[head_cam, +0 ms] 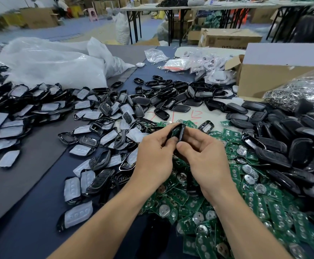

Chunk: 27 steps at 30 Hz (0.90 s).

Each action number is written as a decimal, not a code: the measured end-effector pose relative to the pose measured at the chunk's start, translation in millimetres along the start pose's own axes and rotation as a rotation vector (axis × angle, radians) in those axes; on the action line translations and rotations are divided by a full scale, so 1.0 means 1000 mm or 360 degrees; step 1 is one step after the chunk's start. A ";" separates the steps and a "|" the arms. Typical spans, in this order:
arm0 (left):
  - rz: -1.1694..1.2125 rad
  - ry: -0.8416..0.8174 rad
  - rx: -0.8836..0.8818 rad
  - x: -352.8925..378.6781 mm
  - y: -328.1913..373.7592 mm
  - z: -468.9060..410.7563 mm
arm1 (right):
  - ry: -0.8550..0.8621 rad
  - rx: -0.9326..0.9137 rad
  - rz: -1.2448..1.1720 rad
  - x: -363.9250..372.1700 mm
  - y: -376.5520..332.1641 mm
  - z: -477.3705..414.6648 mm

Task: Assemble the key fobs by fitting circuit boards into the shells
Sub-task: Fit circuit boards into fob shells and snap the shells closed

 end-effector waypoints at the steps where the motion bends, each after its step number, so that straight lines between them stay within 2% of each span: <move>1: -0.0006 -0.0004 -0.0003 0.000 0.000 0.000 | 0.0004 -0.0004 0.0014 0.000 0.000 0.000; 7: 0.0182 -0.0285 -0.0143 0.004 -0.001 0.000 | 0.0087 0.0024 0.0031 -0.005 0.003 0.001; 12: 0.0162 -0.0395 -0.0234 0.005 -0.004 -0.001 | 0.0113 0.0044 0.0069 -0.008 0.003 0.001; 15: 0.0033 -0.0369 -0.0181 0.001 0.001 -0.002 | 0.0107 0.0004 0.0182 -0.011 -0.001 0.001; 20: -0.0161 -0.0149 -0.0092 -0.020 0.002 -0.008 | -0.0040 -0.0062 0.0450 -0.009 -0.010 0.001; 27: -0.0095 -0.0235 -0.0011 -0.018 0.007 -0.006 | -0.0097 -0.0152 0.0770 -0.007 -0.014 0.004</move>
Point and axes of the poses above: each hand's wrist, its own z-axis away from the middle knuckle, its own x-axis out of the palm, y = z × x, the point moved 6 cm from there along -z, towards the middle knuckle, and after that the axes turned 13 degrees about -x, right-handed, at the moved point
